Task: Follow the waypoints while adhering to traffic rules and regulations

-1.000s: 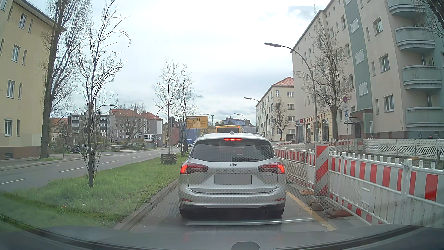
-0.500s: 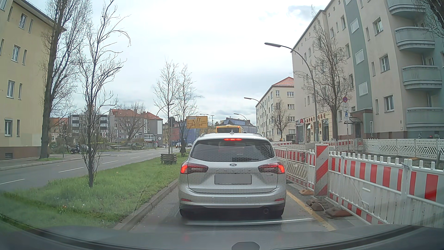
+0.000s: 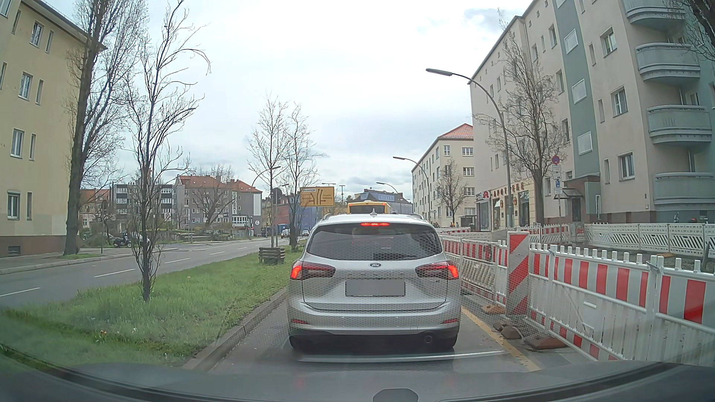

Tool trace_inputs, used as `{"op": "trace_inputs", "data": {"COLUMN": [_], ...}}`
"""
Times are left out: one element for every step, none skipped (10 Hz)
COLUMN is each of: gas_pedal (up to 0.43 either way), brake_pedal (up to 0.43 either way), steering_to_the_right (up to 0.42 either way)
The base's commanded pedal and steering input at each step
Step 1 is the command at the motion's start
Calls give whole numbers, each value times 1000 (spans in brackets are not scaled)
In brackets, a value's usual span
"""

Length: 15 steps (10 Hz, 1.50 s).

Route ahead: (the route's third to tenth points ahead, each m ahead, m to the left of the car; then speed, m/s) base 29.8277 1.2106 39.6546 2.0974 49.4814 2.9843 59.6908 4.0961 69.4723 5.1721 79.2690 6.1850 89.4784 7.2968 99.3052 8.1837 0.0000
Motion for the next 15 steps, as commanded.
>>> {"op": "trace_inputs", "data": {"gas_pedal": [0, 0, 0, 0, 0, 0, 0, 0, 0, 0, 0, 0, 0, 0, 0], "brake_pedal": [366, 366, 366, 366, 372, 372, 372, 378, 378, 378, 378, 378, 378, 378, 378], "steering_to_the_right": [0, 0, 0, 0, 0, 0, 0, 0, 0, 0, 0, 0, 0, 0, 0]}}
